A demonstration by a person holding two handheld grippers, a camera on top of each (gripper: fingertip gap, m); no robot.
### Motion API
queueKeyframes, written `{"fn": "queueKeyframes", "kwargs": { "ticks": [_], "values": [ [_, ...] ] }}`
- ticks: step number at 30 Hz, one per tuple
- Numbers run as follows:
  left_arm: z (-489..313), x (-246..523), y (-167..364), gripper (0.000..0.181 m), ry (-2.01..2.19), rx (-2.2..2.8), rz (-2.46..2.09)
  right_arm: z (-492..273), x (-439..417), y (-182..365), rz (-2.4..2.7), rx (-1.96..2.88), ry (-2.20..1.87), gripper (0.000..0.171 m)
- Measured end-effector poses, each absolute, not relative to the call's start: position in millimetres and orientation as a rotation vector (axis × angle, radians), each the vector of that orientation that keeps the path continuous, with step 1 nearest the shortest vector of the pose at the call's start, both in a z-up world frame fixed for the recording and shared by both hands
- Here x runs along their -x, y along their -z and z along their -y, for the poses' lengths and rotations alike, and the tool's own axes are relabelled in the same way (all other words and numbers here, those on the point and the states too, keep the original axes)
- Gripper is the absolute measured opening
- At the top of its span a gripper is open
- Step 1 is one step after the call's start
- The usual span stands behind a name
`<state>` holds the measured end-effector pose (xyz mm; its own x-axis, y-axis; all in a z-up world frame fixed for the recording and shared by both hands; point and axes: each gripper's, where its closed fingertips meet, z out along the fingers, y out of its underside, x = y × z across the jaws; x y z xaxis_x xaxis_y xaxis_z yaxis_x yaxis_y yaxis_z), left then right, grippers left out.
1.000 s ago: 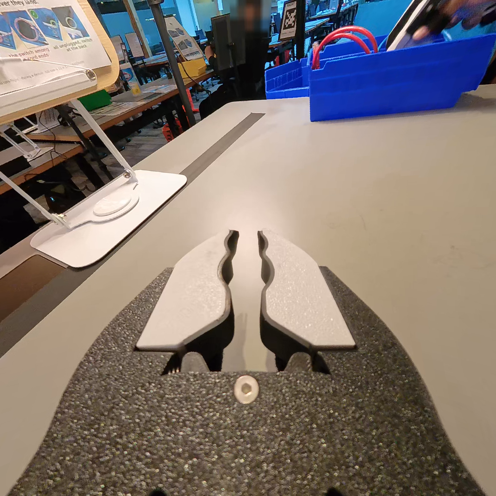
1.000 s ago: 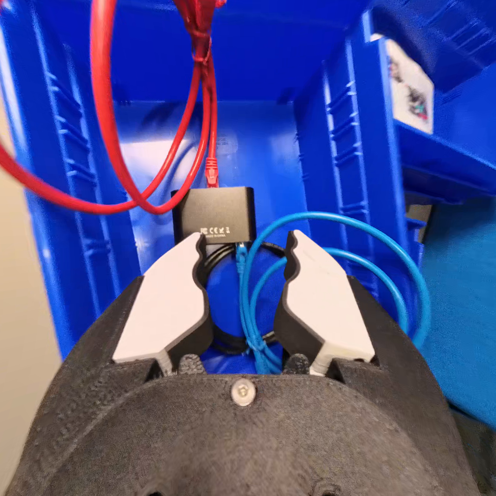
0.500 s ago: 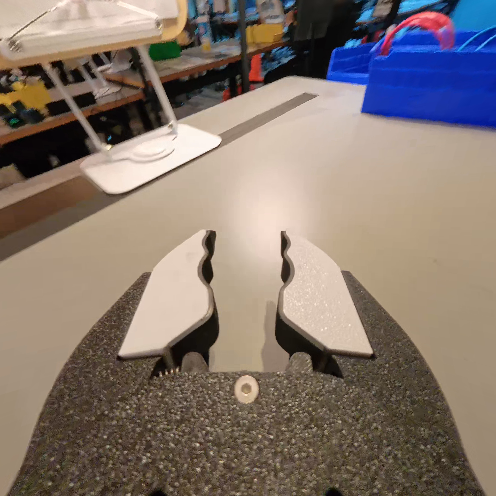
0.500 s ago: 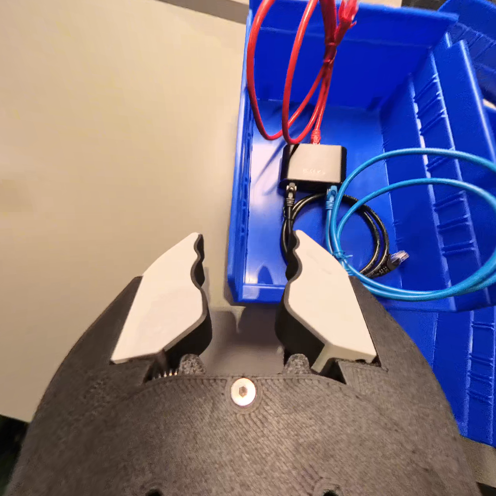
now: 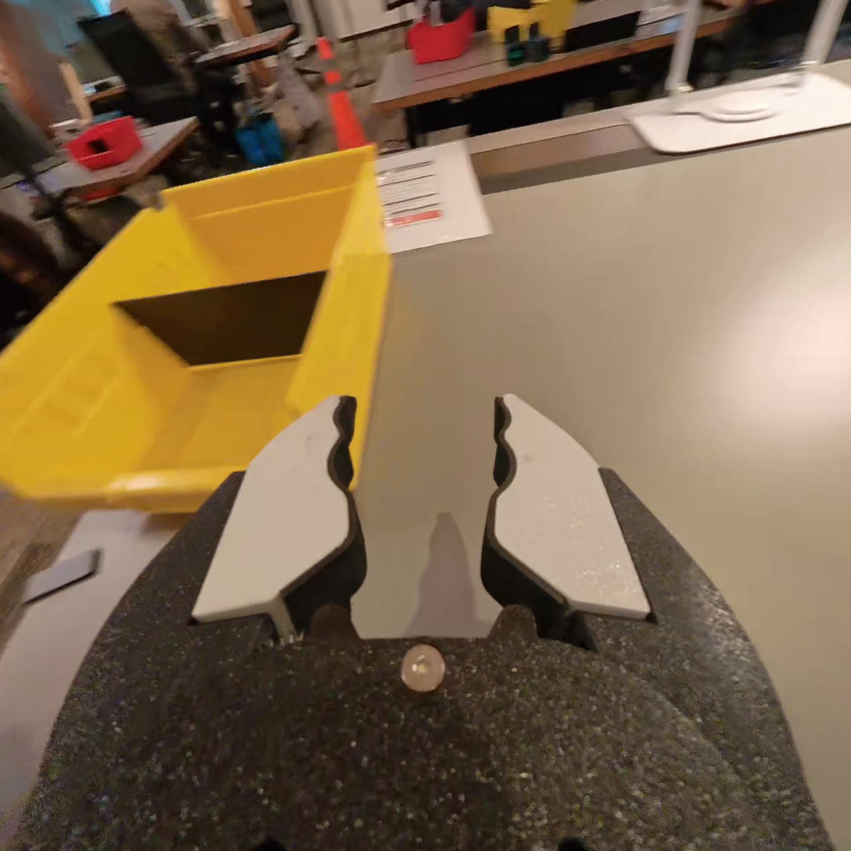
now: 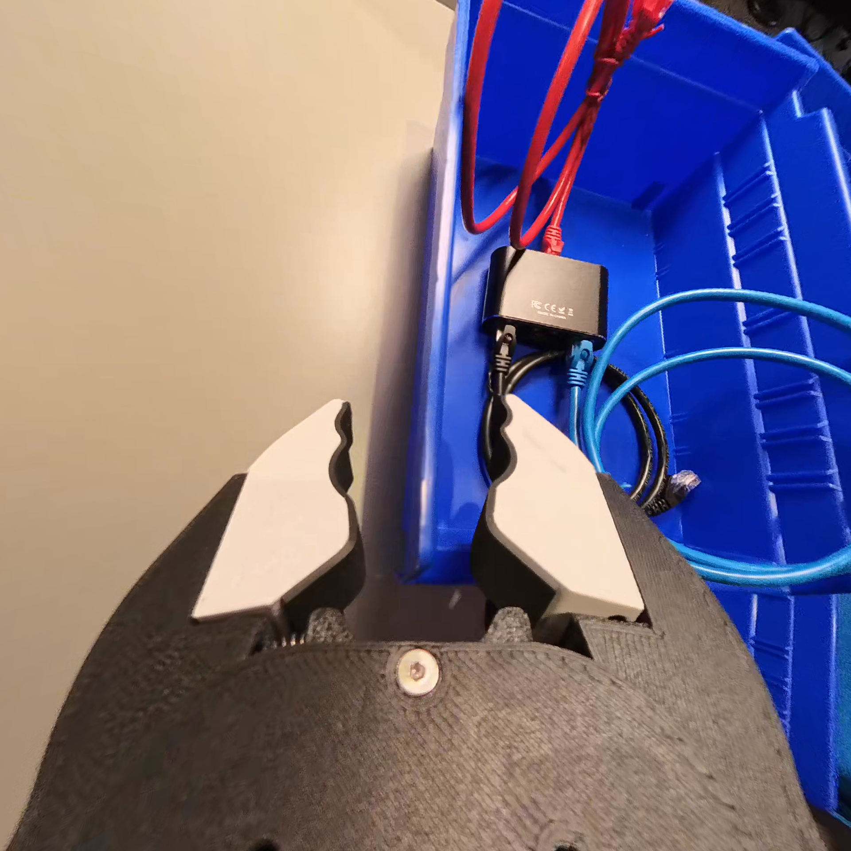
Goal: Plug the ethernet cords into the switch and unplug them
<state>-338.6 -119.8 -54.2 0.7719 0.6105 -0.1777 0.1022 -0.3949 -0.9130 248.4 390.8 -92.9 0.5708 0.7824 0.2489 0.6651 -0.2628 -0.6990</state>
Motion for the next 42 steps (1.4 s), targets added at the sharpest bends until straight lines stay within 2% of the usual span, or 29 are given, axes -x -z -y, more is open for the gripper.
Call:
{"fn": "queueKeyframes", "kwargs": {
  "ticks": [1,4,8,10,15,17,19,28,34,42],
  "values": [
    [131,350,54,0.061,-0.636,1.921,0.574,-391,-246,93,1.150,1.995,-0.186,0.059],
    [152,384,60,0.071,-0.721,1.944,0.645,-393,-241,91,1.117,1.973,-0.188,0.059],
    [149,415,73,0.067,-0.751,1.992,0.625,-398,-240,86,1.085,1.959,-0.157,0.051],
    [140,424,77,0.058,-0.787,2.021,0.568,-401,-240,87,1.078,1.959,-0.129,0.040],
    [115,429,83,0.023,-0.822,2.045,0.430,-407,-238,91,1.043,1.949,-0.054,0.017],
    [109,425,86,0.011,-0.796,2.041,0.405,-407,-238,91,1.027,1.944,-0.060,0.014],
    [107,417,83,0.007,-0.754,2.012,0.388,-404,-234,90,1.017,1.940,-0.129,0.010],
    [97,323,78,0.005,-0.639,1.972,0.037,-381,-218,89,1.083,1.841,-0.210,0.007],
    [59,249,84,0.006,-0.316,1.907,-0.350,-373,-190,89,1.195,1.773,-0.235,0.006],
    [30,156,83,0.006,0.099,1.760,-0.827,-338,-133,89,1.429,1.604,-0.521,0.006]
  ]
}}
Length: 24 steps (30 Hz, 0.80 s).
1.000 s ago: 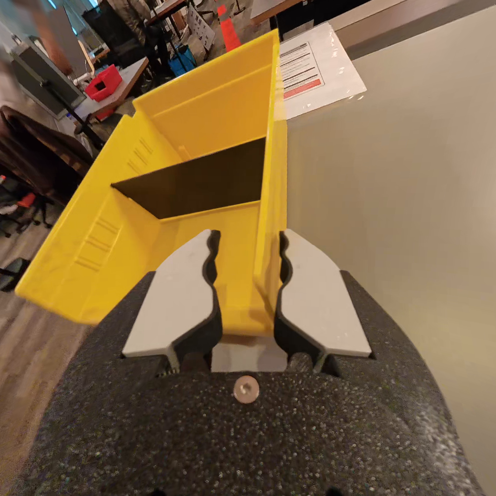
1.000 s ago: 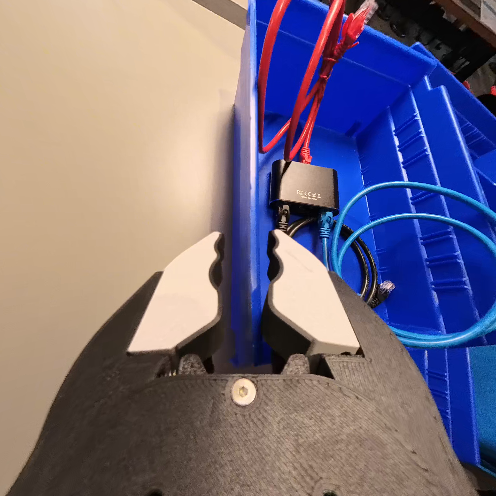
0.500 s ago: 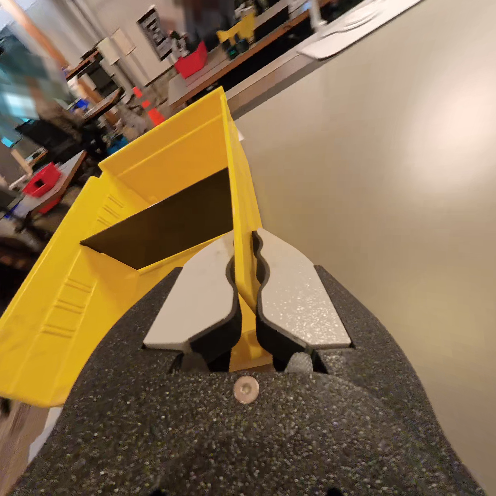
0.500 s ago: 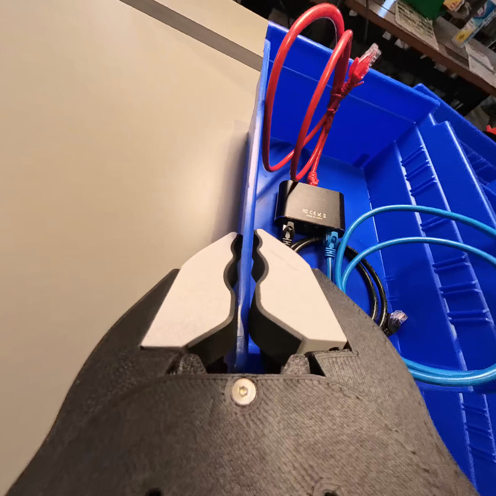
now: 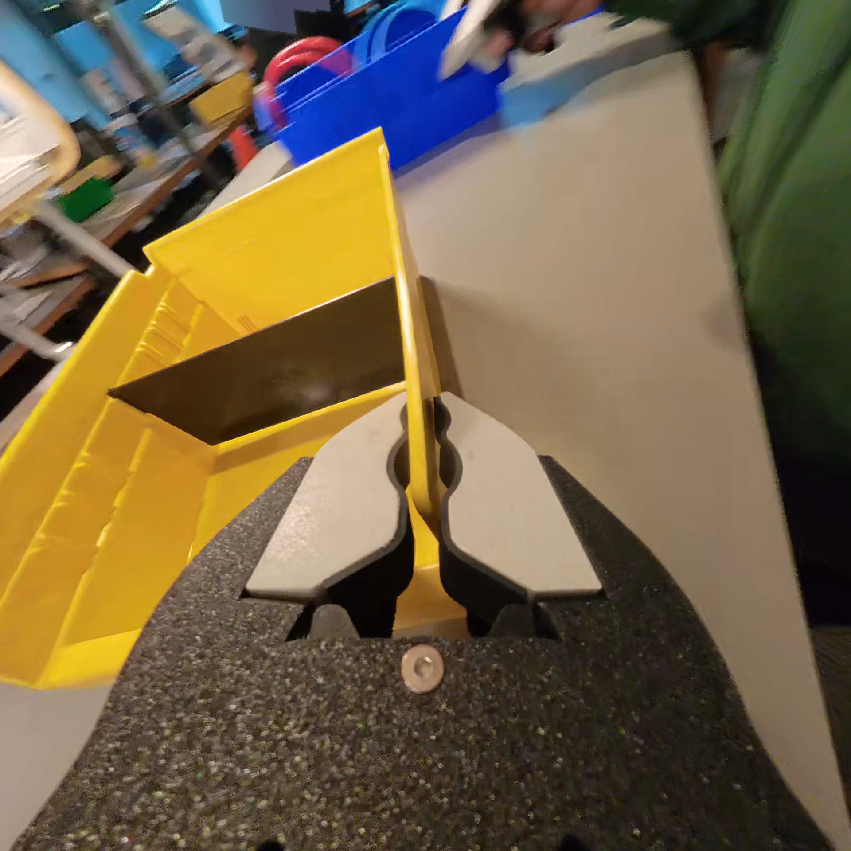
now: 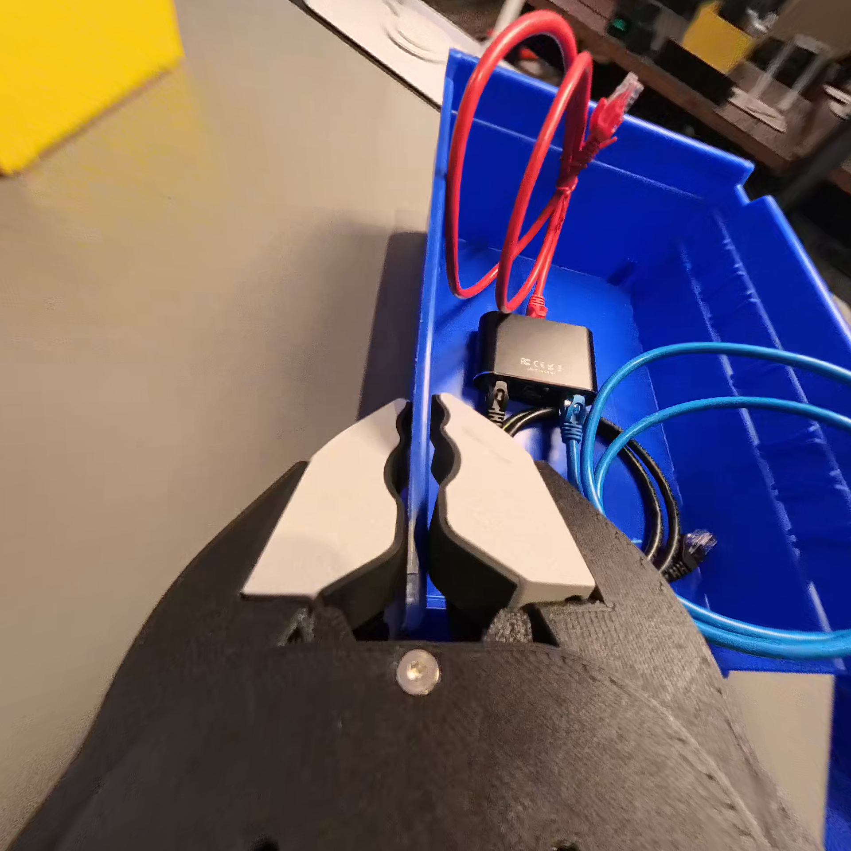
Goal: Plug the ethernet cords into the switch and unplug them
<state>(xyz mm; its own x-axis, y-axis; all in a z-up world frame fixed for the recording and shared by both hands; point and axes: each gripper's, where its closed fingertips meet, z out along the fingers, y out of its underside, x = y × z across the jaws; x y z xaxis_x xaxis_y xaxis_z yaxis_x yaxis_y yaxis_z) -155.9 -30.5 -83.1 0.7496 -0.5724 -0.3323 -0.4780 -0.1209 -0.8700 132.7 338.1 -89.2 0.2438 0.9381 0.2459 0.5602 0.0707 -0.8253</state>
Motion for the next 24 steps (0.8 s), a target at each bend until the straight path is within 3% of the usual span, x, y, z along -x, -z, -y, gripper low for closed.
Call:
{"fn": "queueKeyframes", "kwargs": {
  "ticks": [8,16,24],
  "values": [
    [54,64,78,0.004,0.575,1.602,-1.142,-310,-53,89,1.727,1.365,-0.764,0.006],
    [33,4,79,0.004,0.583,1.561,-1.179,-255,41,89,1.948,1.124,-0.973,0.006],
    [29,-6,78,0.004,0.551,1.569,-1.147,-206,84,88,2.009,1.062,-1.128,0.011]
  ]
}}
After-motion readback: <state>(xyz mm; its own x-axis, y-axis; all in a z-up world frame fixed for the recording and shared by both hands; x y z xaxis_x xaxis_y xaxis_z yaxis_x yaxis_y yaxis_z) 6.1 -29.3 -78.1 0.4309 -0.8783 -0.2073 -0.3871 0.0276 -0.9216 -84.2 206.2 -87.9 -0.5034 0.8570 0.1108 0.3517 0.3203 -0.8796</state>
